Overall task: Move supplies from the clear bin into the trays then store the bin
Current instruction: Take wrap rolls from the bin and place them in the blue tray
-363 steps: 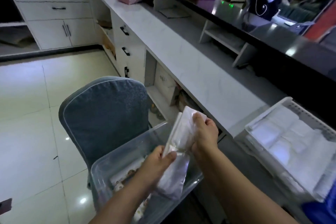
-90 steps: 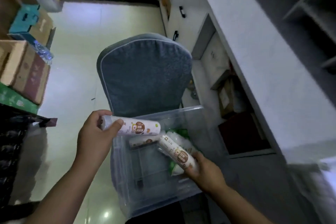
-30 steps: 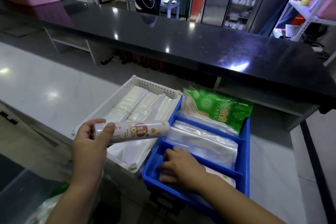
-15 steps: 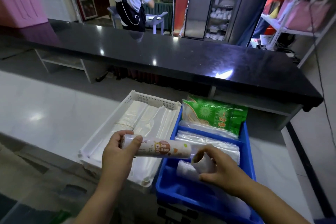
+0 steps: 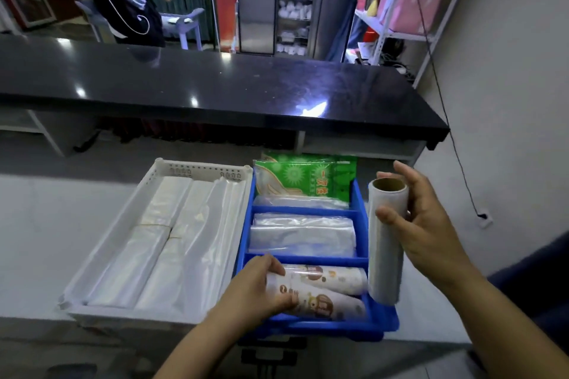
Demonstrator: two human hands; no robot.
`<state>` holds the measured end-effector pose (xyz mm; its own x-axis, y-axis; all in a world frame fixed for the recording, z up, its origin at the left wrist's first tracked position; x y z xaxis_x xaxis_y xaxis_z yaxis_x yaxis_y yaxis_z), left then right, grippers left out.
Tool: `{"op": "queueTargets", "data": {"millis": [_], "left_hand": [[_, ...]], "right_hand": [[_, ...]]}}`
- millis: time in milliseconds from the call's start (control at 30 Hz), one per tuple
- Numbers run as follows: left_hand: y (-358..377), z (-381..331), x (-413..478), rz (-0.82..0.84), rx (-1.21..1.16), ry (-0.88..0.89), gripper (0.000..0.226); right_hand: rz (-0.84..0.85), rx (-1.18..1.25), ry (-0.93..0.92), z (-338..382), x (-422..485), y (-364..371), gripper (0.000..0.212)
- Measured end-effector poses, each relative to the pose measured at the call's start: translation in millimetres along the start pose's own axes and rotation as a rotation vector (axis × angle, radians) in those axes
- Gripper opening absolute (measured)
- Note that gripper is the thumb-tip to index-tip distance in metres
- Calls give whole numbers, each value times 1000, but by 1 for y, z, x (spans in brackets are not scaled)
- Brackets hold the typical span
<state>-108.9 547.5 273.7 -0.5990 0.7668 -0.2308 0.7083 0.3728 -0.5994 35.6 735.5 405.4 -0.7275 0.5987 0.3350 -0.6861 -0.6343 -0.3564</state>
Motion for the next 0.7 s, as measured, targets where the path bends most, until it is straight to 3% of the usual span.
{"op": "queueTargets", "data": {"millis": [167, 333, 533, 633, 700], "left_hand": [[10, -5, 3, 53, 460, 72, 31], [22, -10, 13, 91, 728, 122, 31], [16, -10, 15, 26, 656, 181, 27], [-7, -10, 8, -112, 533, 195, 20], [-33, -9, 1, -245, 471, 189, 14]], "right_hand": [[-27, 50, 47, -4, -13, -6, 58], [25, 61, 79, -3, -17, 5, 64], [68, -7, 59, 0, -9, 30, 57], [193, -43, 9, 2, -3, 65, 59], [320, -211, -55, -3, -3, 96, 62]]}}
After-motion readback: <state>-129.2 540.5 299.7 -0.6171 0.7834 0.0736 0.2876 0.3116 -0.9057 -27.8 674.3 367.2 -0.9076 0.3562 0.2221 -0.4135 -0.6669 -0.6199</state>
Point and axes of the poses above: each hand's wrist, its own x-axis towards the middle knuckle, its own y-axis out of the palm, z = x × y, the point moved 7 cm from there along x, towards the middle knuckle, and after that the axes turned 3 degrees about -y, right-handed, at the moved point
